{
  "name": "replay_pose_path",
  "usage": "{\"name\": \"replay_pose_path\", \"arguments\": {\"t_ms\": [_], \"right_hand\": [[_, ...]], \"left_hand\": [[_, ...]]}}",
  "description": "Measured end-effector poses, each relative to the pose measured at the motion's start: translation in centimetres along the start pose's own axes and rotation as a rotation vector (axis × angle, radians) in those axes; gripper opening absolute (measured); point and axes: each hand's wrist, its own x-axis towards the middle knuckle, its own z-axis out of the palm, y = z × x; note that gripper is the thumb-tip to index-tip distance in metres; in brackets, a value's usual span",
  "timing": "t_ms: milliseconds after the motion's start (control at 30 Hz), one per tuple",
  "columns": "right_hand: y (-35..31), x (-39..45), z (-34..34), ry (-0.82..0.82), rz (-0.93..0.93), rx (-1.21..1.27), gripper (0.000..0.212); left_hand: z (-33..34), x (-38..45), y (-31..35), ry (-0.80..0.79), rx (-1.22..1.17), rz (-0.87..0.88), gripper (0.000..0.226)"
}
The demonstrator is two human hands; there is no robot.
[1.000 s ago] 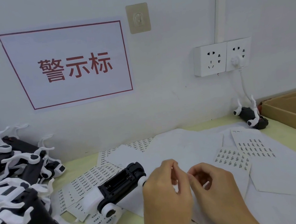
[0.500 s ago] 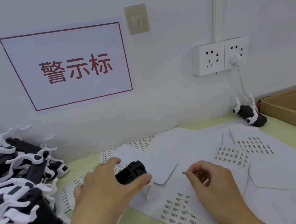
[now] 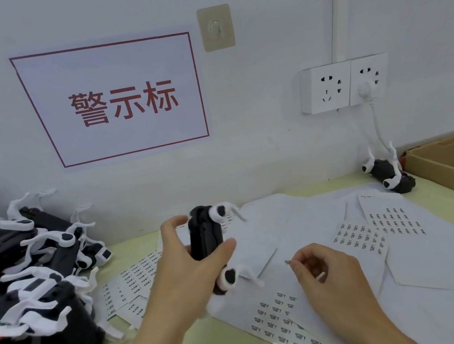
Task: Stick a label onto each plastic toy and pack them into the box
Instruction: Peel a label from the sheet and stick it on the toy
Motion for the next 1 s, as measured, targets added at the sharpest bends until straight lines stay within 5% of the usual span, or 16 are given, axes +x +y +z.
{"name": "replay_pose_path", "arguments": {"t_ms": [133,233,767,1000], "right_hand": [[-0.2,0.0,-0.1,-0.006,0.013,0.015,0.023],[-0.3,0.0,-0.3,-0.013,0.023,0.029,0.023],[-0.6,-0.2,-0.6,-0.024,0.035,0.084,0.023],[-1.0,-0.8,-1.0,0.082,-0.148,-0.016,0.024]], "left_hand": [[3.4,-0.2,-1.4,-0.128,-0.602,-0.083,0.054],[5.3,-0.4,-2.7,-0.209,-0.760,-0.093,0.065],[6.4,0.4,-4.4,-0.288,-0.635,-0.049,0.061],[6.5,0.4,-4.8,-0.332,-0.528,-0.008,0.068]]}}
